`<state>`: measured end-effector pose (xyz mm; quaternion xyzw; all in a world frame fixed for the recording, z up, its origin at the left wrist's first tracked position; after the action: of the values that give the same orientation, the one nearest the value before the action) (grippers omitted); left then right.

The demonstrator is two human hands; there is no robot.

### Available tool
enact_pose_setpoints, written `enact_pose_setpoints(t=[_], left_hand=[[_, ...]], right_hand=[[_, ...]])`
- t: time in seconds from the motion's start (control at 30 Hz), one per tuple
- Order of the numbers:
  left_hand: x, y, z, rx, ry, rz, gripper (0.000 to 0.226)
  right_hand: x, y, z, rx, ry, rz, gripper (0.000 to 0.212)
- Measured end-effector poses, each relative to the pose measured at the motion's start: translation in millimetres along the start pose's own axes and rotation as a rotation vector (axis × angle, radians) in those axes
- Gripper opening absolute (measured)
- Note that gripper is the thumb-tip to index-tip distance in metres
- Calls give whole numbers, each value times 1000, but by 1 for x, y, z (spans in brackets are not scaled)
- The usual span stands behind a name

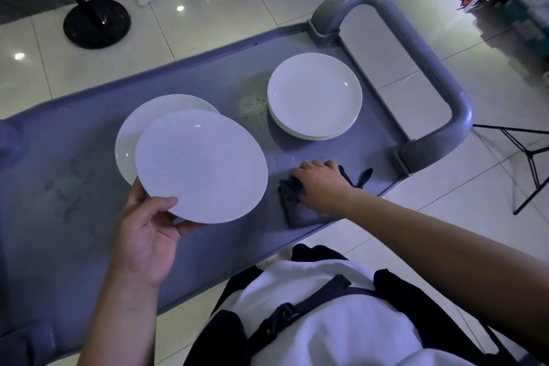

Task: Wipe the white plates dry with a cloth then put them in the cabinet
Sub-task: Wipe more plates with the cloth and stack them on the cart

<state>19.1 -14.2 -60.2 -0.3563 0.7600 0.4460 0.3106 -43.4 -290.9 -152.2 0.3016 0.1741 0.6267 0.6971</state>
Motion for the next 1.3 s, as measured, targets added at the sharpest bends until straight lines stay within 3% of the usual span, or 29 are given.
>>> enact_pose_setpoints(t=[0.17,0.23,0.37,0.53,0.77,0.9,1.07,1.17,1.23,1.3], left_hand=[[-2,-3,5,28,29,-13,62],[-2,-3,9,30,42,-17,62],[-5,-1,15,36,46,-14,57],[-8,-4,21,55,38,26,60],[-16,-12,18,136,37,39,62],[-21,-13,16,180,40,30,60],[-27,-10,19,240,7,-6,68],[-28,-9,20,261,12,-9,67],[-29,-7,23,258,37,-13,66],[-29,-6,28,252,57,-12,65]], right_hand=[[11,34,-4,-291,-71,71,44],[8,53,-28,-369,-87,87,51],[-4,67,-93,-196,48,55,65],[-12,61,-96,-190,-10,79,65],[0,57,-99,-409,54,8,53],[6,58,-89,-417,39,-25,49],[13,78,-19,-523,-551,-192,15],[11,99,30,-516,-1137,-258,25],[19,113,56,-498,-1587,-152,28],[27,127,73,-508,-1835,-58,32]])
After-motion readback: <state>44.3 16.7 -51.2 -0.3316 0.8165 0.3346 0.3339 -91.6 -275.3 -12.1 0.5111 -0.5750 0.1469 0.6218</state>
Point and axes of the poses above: each hand's wrist, its own y-axis away from the middle knuckle, its own z-axis out of the back of the hand, x = y × z, the point moved 3 cm from there along -y, towards the middle knuckle, and after that the axes turned 8 degrees about x, right-handed, at the moved point
